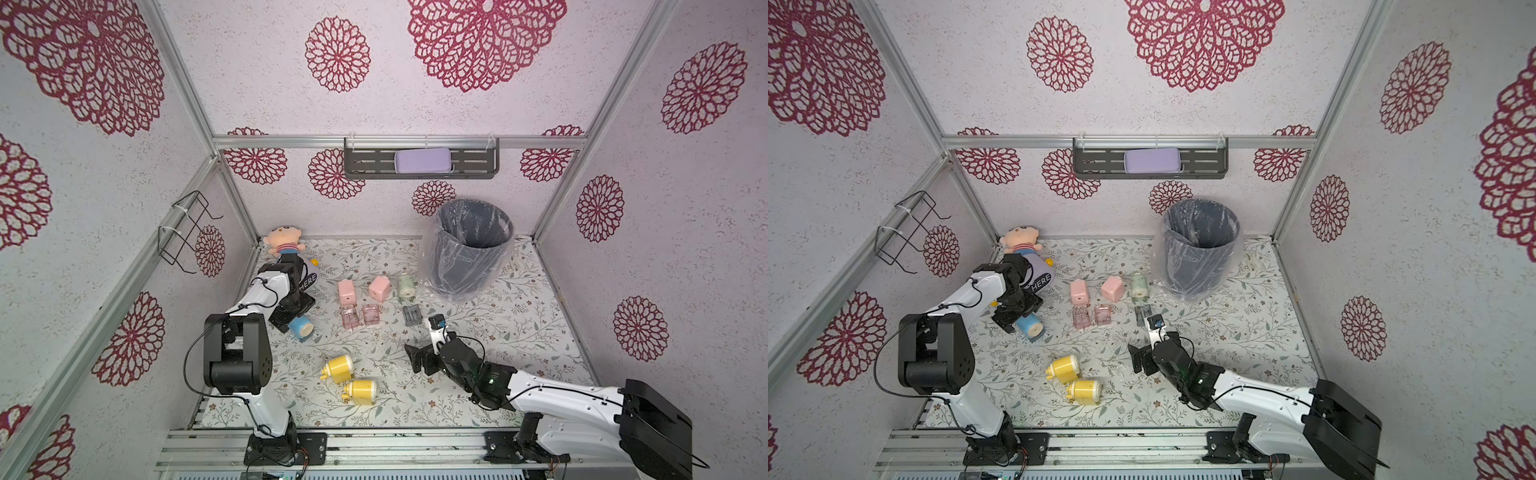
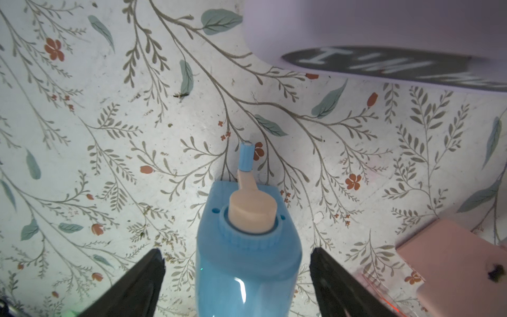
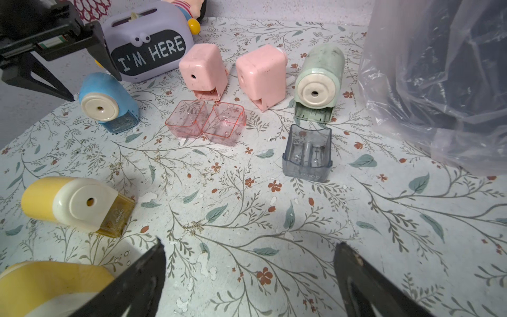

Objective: Take out the pencil sharpener tray and clean the shavings
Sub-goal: Pick up the pencil sharpener from the center of the board.

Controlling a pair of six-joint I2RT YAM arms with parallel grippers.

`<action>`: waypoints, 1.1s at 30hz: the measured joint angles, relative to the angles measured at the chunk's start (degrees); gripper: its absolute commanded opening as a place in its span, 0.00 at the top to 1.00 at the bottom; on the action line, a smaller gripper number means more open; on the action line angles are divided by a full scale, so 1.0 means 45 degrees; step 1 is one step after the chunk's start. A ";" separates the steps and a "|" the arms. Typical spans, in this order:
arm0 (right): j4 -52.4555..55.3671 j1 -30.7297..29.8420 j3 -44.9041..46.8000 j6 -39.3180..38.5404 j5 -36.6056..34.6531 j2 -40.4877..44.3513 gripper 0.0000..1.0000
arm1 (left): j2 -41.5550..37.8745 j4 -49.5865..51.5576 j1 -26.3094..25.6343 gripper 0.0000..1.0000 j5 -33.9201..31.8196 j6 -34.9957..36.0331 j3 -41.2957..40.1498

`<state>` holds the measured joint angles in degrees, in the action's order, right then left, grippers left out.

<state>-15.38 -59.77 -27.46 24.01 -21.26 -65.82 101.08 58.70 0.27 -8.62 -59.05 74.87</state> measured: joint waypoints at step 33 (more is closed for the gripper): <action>-0.1744 0.0005 0.1486 -0.0384 -0.0204 0.1015 0.01 | -0.2380 -0.0369 -0.0024 0.71 0.0937 0.0058 -0.1297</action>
<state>-23.22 -59.75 -20.78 22.28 -22.17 -61.25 90.37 57.04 0.16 -4.40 -58.78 69.04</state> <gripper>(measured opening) 0.987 0.602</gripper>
